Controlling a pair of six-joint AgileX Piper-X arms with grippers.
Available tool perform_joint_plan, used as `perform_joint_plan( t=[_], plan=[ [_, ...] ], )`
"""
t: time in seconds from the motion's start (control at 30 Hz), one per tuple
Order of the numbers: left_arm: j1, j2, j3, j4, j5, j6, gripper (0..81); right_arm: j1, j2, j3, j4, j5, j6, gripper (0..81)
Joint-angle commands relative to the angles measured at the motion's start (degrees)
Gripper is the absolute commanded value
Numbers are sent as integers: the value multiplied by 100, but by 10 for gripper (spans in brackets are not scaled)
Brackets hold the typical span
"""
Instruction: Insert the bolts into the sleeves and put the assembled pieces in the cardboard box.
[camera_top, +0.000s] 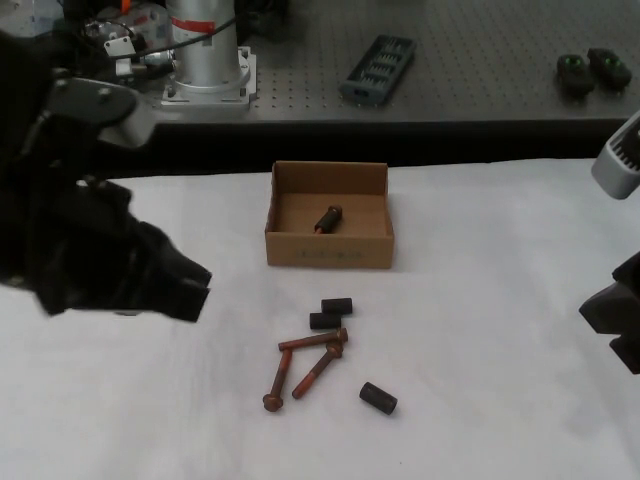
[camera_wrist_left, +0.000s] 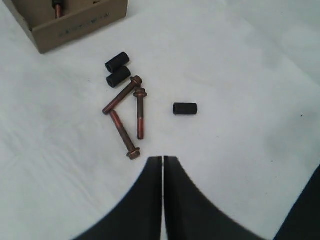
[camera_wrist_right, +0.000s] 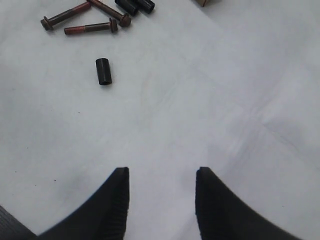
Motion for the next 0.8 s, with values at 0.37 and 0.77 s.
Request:
perform_joint_plan(
  t=[0.37, 0.77],
  plan=[
    [10, -540, 71, -259, 14, -49, 7, 184, 437, -25, -302, -377, 10, 322],
    [10, -540, 71, -288, 14, -49, 7, 488, 2843, -534, -1048, -804, 468, 322]
  ],
)
